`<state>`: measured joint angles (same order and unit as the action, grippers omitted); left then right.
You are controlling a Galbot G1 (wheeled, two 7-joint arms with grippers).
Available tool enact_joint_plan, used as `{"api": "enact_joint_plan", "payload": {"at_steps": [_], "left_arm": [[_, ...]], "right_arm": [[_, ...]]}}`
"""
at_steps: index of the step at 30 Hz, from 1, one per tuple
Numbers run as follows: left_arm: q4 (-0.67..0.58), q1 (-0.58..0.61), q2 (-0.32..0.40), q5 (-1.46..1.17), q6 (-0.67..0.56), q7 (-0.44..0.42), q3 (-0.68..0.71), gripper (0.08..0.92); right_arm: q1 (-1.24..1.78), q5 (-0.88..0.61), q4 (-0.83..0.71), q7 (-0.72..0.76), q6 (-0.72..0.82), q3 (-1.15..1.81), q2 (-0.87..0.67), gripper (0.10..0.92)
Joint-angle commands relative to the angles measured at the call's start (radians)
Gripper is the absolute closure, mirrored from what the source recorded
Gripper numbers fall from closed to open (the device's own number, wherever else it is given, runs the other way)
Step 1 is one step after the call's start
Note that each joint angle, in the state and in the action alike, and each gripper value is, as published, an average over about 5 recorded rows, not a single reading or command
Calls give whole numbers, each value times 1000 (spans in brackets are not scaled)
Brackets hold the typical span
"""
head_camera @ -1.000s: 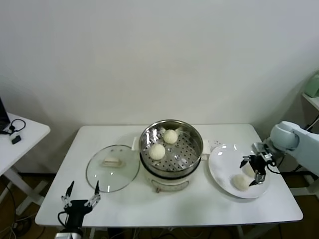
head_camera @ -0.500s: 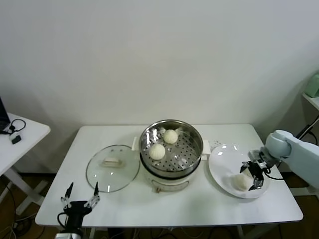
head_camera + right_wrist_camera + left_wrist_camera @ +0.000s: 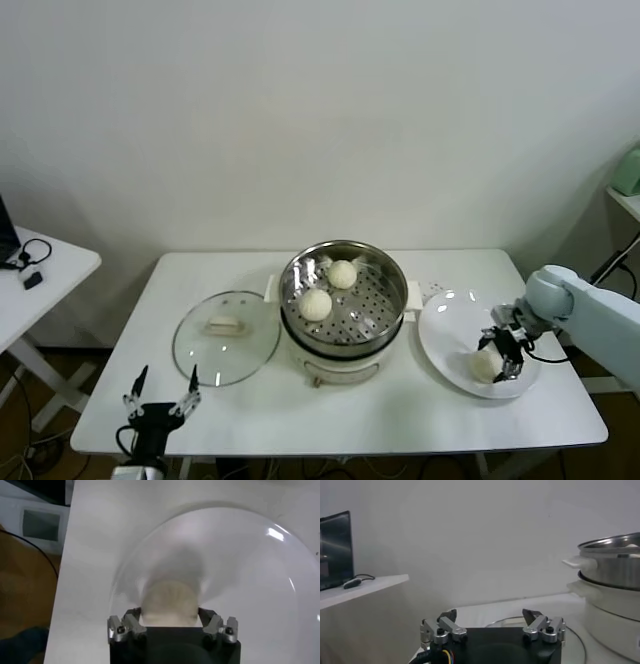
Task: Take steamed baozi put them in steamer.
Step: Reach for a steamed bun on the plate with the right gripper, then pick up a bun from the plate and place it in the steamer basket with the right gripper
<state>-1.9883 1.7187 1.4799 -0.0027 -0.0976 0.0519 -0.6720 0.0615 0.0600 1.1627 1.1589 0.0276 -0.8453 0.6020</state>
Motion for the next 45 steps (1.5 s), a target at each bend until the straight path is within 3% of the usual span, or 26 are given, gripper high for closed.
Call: {"api": "enact_joint_plan", "payload": {"at_steps": [1, 11, 21, 26, 31, 38, 45], "left_arm": [[0, -2, 0, 2, 1, 0, 1, 177], [-1, 0, -2, 2, 1, 0, 0, 177], [-1, 9, -7, -2, 1, 0, 0, 177], [-5, 12, -6, -1, 2, 0, 2, 177], [-7, 18, -4, 2, 0, 1, 4, 177], [-13, 30, -2, 4, -5, 0, 2, 177], [-24, 44, 0, -18, 1, 3, 0, 177]], "right_arm": [[14, 10, -7, 2, -2, 14, 11, 323], [-62, -39, 35, 7, -10, -16, -14, 346], [-747, -173, 285, 64, -180, -465, -35, 341], [-944, -72, 393, 71, -339, -552, 20, 338], [-940, 96, 490, 61, -452, -492, 79, 338], [-838, 212, 569, 55, -476, -409, 206, 342], [-701, 280, 546, 45, -481, -364, 359, 342]]}}
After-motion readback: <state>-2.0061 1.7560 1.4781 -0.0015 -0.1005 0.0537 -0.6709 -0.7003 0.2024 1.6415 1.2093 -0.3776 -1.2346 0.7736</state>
